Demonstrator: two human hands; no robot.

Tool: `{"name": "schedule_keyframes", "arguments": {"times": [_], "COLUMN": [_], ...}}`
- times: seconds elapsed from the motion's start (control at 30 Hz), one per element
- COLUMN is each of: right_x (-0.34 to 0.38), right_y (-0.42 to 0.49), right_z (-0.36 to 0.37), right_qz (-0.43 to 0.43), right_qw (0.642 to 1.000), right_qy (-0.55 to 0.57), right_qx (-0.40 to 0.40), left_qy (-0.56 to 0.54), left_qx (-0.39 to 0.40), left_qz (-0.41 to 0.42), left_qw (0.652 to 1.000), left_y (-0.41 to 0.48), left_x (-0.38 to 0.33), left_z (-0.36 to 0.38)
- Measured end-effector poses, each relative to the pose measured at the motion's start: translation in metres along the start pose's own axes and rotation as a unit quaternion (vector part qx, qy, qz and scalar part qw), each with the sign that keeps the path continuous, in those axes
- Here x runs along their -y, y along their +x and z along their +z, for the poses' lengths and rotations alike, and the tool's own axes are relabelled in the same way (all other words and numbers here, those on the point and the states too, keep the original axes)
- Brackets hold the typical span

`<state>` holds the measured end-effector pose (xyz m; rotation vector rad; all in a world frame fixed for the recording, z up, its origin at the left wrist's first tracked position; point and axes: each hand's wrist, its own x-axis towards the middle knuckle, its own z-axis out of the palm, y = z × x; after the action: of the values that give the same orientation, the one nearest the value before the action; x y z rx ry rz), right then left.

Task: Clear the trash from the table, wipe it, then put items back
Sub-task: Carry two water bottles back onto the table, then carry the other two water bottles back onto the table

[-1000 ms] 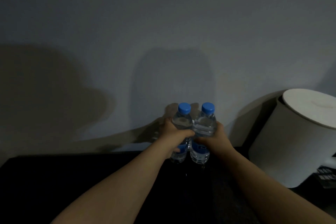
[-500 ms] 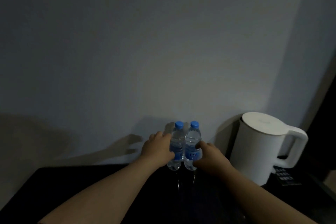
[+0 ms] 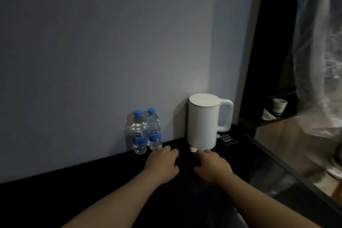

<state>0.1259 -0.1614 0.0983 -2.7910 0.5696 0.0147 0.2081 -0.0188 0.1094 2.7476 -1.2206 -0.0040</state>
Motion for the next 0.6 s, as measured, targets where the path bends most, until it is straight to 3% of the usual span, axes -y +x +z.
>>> {"name": "schedule_keyframes", "arguments": {"times": [0.13,0.3,0.6], "right_x": [-0.064,-0.205,-0.432], "right_y": [-0.032,-0.094,-0.199], "right_z": [-0.008,-0.033,-0.083], "right_qz": [0.021,0.054,0.198], "right_qw": [0.999,0.998,0.98], "right_qy": [0.018,-0.007,0.006], "right_qx": [-0.016,-0.027,-0.036], "left_qy": [0.024,0.019,-0.013], "left_qx": [0.009,0.033,0.04], "left_qz": [0.027,0.065,0.173], "left_qw": [0.999,0.997,0.984], "left_y": [0.01,0.034,0.082], "left_x": [-0.069,-0.212,-0.472], "left_z": [0.012,0.044,0.083]}}
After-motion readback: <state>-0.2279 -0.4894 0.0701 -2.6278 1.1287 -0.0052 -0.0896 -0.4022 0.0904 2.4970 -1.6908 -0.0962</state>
